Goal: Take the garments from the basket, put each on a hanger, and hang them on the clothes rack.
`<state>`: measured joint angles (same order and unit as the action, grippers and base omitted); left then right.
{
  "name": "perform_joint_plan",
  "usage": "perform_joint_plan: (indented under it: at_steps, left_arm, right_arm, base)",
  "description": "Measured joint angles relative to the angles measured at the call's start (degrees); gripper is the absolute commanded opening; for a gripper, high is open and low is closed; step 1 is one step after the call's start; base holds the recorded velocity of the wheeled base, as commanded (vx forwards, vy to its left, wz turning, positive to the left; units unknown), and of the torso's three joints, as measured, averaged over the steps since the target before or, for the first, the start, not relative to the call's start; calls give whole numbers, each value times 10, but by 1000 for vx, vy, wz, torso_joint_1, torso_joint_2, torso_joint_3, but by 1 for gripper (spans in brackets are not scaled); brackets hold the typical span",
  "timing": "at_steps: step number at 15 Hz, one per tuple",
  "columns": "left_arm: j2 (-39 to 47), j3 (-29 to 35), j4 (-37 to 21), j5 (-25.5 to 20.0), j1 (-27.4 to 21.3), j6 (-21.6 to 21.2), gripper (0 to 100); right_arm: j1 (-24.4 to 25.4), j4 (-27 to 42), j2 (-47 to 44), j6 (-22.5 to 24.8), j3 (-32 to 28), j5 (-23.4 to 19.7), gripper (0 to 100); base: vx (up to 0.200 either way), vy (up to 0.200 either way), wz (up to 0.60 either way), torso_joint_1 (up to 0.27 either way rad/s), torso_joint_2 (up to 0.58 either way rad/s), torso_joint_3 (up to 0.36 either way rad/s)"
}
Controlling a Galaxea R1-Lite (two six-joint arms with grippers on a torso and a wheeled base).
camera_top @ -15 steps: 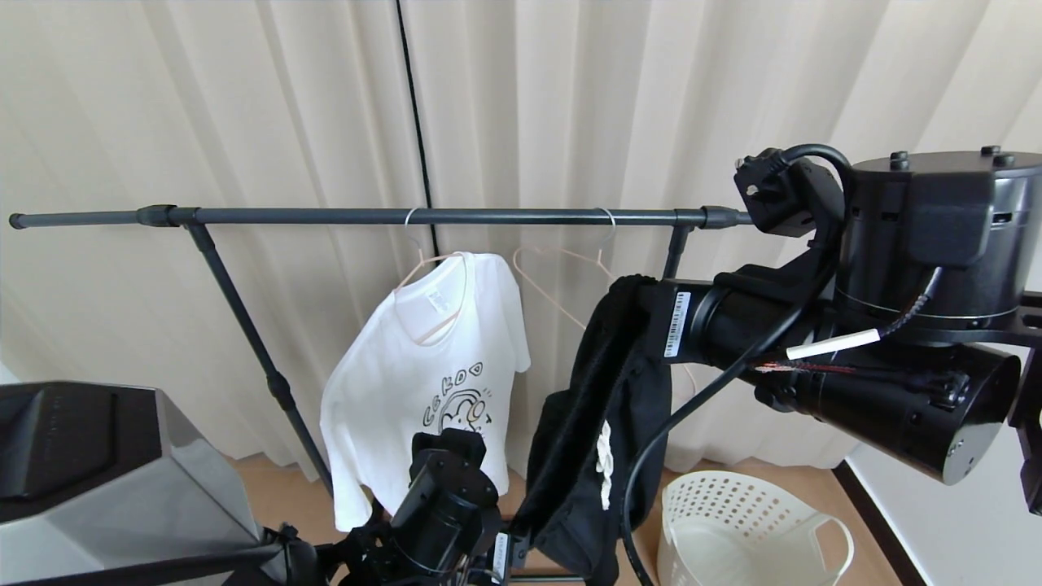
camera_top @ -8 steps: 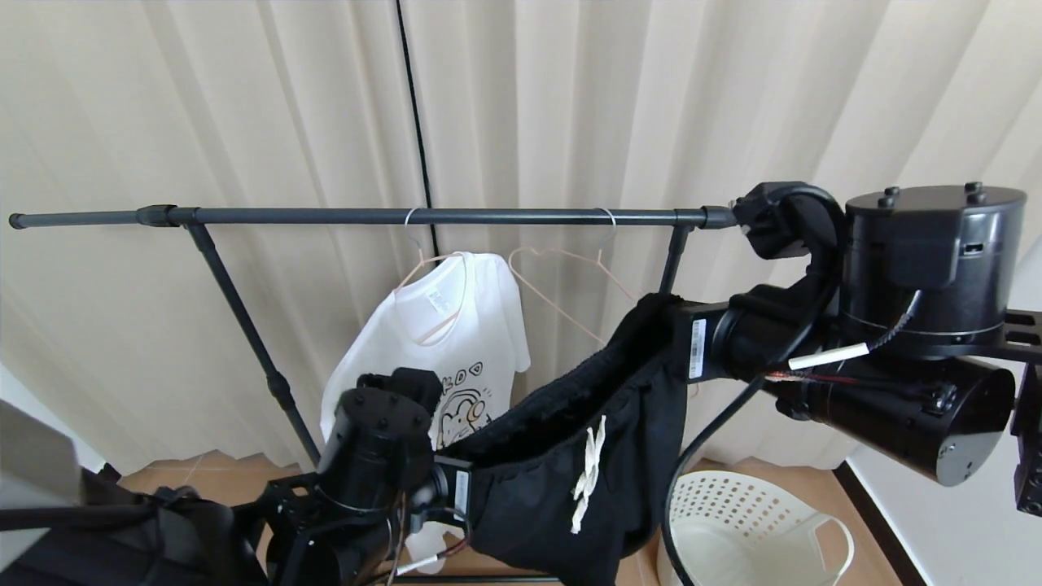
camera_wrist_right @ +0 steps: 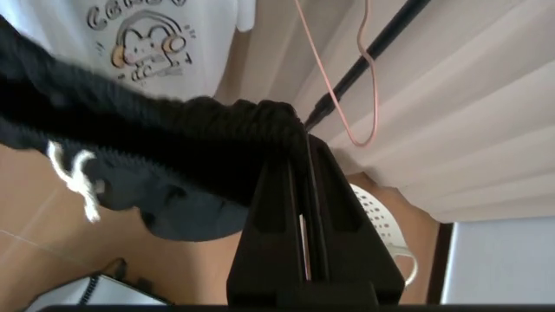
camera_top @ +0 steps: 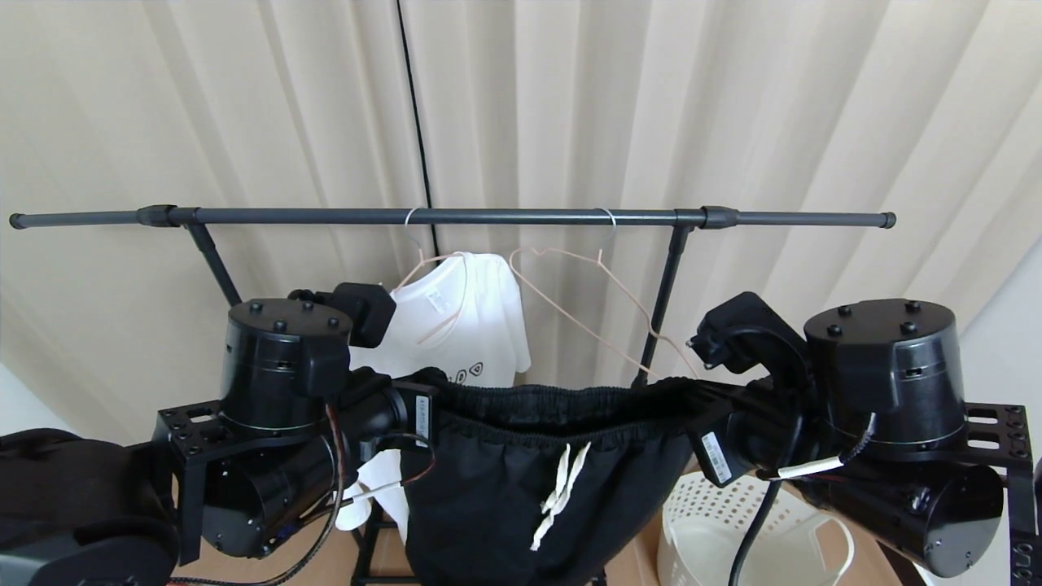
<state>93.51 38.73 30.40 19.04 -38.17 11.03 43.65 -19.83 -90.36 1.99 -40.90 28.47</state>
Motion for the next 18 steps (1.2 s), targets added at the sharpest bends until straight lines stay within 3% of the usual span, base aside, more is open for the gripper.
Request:
perform_joint_plan:
  at_steps: [7,14,18]
  left_arm:
    - [-16,17,0,-2,0,-20,0]
    - [21,120,0,-34,13,-42,0]
    - [60,223,0,-98,22,-52,0]
  right_arm:
    - [0,3,7,21,10,5,0]
    - [-12,88,62,59,24,-6,0]
    - [28,151,109,67,24,-92,0]
  base:
    - [0,0,0,0,0,0]
    - [0,0,0,-7,0,1]
    - [0,0,0,0,0,0]
